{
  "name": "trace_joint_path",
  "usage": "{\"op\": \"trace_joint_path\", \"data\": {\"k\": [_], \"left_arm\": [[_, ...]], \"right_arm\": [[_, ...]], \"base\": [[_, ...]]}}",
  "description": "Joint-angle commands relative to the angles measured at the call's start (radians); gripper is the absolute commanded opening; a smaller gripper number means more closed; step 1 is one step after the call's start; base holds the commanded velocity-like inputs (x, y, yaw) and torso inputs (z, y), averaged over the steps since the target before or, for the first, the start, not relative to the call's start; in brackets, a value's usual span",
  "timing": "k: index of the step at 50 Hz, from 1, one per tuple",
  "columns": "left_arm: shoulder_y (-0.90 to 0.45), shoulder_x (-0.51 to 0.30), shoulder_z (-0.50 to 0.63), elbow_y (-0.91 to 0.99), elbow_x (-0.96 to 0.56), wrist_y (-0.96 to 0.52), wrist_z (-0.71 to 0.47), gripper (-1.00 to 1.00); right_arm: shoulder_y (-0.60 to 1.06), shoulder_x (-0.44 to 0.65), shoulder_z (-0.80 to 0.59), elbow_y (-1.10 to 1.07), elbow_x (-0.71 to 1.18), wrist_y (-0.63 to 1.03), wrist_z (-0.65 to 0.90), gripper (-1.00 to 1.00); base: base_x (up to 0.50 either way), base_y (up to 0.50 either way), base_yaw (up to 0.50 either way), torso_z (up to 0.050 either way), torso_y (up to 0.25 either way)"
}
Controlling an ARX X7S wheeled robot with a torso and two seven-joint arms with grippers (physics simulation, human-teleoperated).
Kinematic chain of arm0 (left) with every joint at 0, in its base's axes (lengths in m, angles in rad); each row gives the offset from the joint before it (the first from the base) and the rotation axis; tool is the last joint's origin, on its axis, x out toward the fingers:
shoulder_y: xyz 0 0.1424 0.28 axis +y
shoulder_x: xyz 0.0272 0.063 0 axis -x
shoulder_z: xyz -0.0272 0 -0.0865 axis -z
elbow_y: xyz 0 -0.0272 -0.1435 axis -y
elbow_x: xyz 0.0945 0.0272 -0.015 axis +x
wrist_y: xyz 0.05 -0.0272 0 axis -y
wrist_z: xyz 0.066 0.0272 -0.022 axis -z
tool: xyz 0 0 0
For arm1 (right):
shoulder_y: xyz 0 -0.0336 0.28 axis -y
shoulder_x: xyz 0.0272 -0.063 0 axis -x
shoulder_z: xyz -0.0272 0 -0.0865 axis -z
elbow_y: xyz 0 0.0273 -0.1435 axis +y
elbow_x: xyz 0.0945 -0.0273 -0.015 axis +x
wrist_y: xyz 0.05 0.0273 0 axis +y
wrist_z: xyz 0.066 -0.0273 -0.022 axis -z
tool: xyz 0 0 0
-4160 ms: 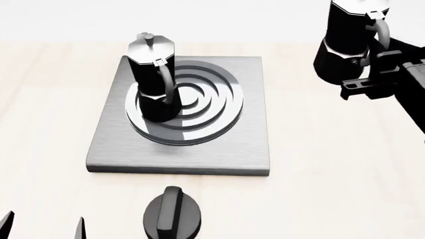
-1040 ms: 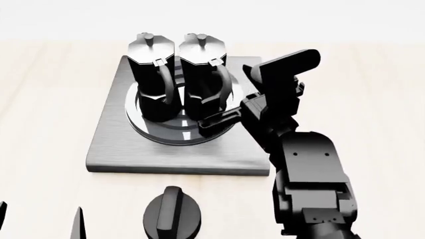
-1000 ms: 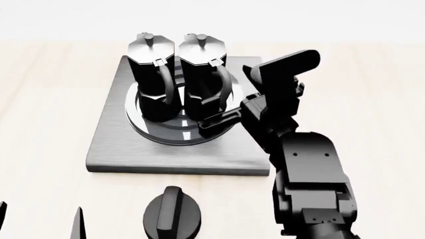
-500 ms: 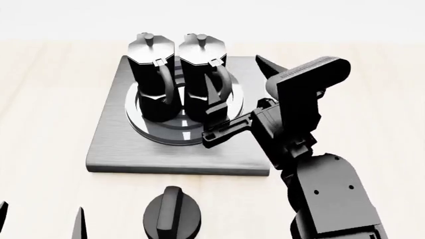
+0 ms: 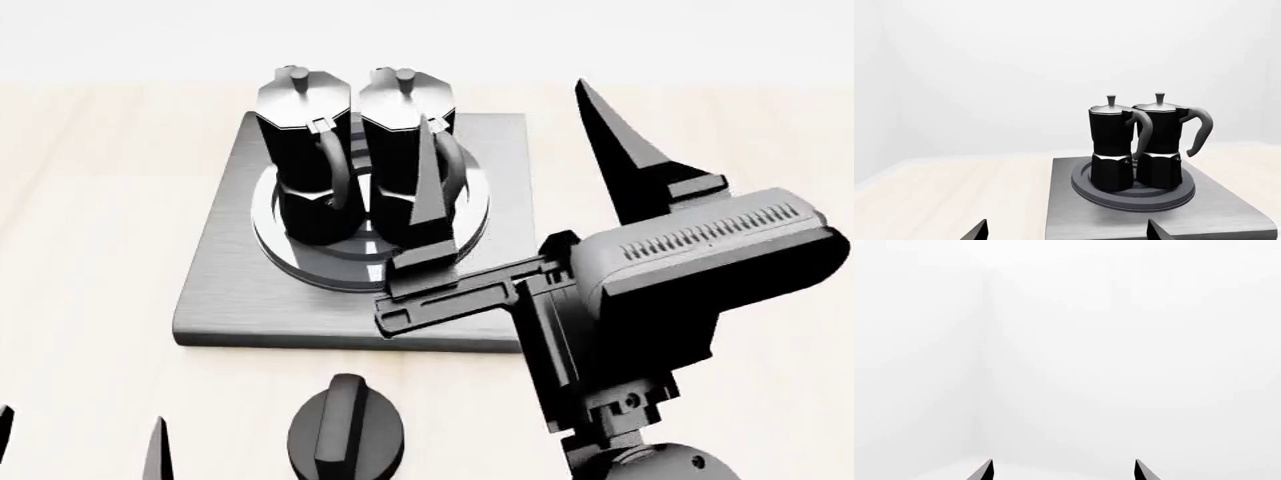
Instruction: Put both moka pots on the stove.
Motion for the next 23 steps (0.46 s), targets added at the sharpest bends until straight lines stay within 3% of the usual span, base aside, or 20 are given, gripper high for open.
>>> {"op": "trace_joint_path", "data": {"k": [1, 23], "left_arm": [[0.001, -0.002, 0.001, -0.001, 0.000, 0.005, -0.001, 1.00], [-0.003, -0.002, 0.008, -0.013, 0.002, 0.014, 0.000, 1.00]], "right_arm": [[-0.128, 0.033, 0.011, -0.193, -0.066, -0.001, 0.104, 1.00], [-0.326, 0.031, 0.017, -0.131, -0.101, -0.152, 0.112, 1.00]], "base": [[0.00, 0.00, 0.00, 0.000, 0.000], [0.00, 0.00, 0.00, 0.000, 0.000]]}}
